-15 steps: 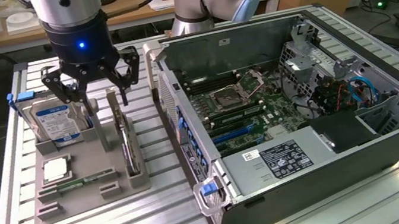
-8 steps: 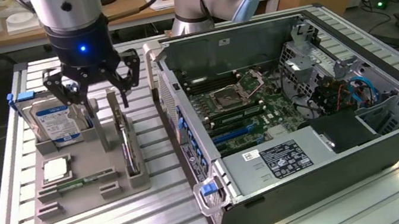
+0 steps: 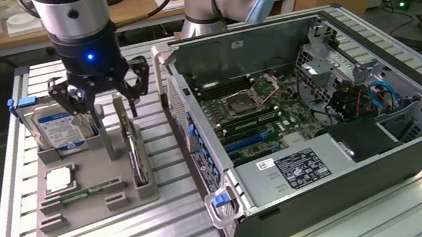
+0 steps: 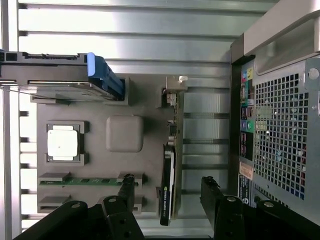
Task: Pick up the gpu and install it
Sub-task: 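Pick up the gpu and move the gpu toward the slot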
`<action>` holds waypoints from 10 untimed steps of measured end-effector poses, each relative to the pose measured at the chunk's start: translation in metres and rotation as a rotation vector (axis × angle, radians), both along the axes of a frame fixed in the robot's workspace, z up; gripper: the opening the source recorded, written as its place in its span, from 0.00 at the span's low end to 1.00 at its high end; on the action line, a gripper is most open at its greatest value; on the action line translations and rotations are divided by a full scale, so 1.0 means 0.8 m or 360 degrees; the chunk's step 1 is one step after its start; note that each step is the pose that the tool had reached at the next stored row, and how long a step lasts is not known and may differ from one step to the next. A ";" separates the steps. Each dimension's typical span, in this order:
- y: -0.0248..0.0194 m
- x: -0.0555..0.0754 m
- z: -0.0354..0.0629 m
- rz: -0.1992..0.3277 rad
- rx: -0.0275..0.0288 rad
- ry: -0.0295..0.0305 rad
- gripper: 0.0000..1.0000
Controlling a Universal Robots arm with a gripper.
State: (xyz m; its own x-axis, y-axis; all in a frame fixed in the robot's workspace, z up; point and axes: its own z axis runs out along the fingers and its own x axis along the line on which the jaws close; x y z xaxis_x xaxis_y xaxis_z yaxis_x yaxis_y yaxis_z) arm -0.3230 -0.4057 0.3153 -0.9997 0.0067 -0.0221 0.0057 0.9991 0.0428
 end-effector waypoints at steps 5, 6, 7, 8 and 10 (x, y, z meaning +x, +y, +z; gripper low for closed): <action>0.0000 0.001 -0.006 0.0000 0.00001 -0.00105 0.65; 0.0000 0.001 -0.007 0.0000 0.00000 -0.00110 0.65; 0.0000 0.001 -0.008 0.0000 0.00000 -0.00111 0.65; 0.0000 0.001 -0.009 0.0000 0.00000 -0.00112 0.65; 0.0000 0.001 -0.011 0.0000 0.00000 -0.00112 0.65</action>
State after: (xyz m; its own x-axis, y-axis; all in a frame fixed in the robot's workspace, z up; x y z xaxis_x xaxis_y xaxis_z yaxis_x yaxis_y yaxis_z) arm -0.3222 -0.4057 0.3069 -0.9996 0.0067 -0.0291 0.0054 0.9991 0.0429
